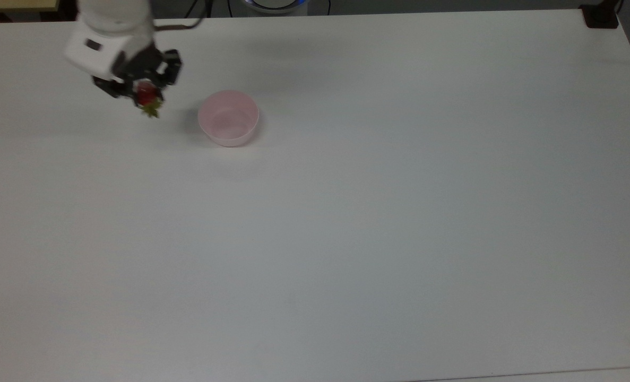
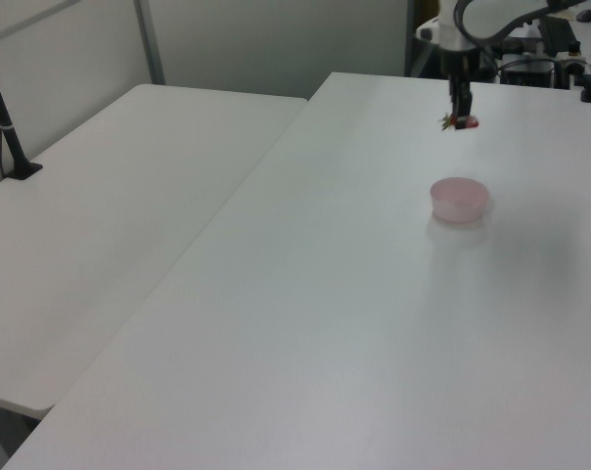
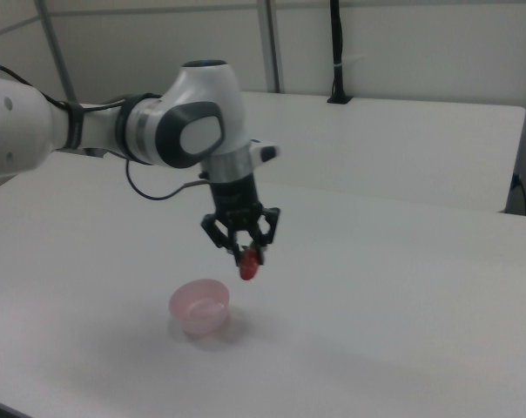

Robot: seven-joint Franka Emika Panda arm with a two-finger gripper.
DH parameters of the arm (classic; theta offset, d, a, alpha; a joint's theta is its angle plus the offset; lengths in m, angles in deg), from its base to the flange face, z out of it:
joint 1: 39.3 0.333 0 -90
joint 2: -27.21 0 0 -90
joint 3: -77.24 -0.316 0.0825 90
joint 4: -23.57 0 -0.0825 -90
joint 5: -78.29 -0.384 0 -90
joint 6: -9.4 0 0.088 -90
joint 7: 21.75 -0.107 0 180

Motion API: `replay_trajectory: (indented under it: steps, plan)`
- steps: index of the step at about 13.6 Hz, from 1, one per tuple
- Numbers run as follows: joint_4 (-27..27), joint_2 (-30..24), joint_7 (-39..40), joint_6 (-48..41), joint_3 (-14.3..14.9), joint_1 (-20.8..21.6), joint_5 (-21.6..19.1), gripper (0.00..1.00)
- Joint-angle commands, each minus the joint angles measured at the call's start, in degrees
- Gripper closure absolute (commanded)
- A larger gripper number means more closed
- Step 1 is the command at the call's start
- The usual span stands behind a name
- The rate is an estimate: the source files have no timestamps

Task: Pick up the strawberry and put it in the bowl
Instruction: 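Lift the strawberry and carry it over the pink bowl, then lower the strawberry into the bowl, open the gripper and raise it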

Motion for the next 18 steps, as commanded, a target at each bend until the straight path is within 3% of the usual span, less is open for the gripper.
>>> replay_trajectory:
  steps: [1, 4, 6, 7, 8, 9, 11, 13, 16, 18]
  plan:
    - [1.2, 0.4, -5.9, -2.0, -5.6, 0.5, -0.7, 0.78]
    - [4.2, 1.7, -9.1, -1.9, -8.9, 1.9, -0.3, 0.77]
    - [6.7, 2.0, -9.1, -1.7, -9.0, 2.2, 0.4, 0.75]
    - [7.2, 2.0, -9.1, -1.7, -9.0, 2.1, 0.6, 0.64]
    - [7.2, 2.0, -9.5, -2.0, -8.9, 1.9, 0.5, 0.07]
    - [7.1, 1.8, -10.0, -2.2, -9.0, 1.9, 0.6, 0.0]
    - [6.1, 0.5, -14.1, -3.1, -9.0, 1.8, 0.5, 0.0]
    - [0.8, -1.9, -20.6, -3.9, -9.1, 1.7, 0.6, 0.0]
    - [-10.0, -5.2, -20.3, -12.9, -9.6, -0.4, -0.1, 0.0]
    - [-12.5, -7.4, -20.2, -19.1, -11.1, -1.7, -0.9, 0.0]
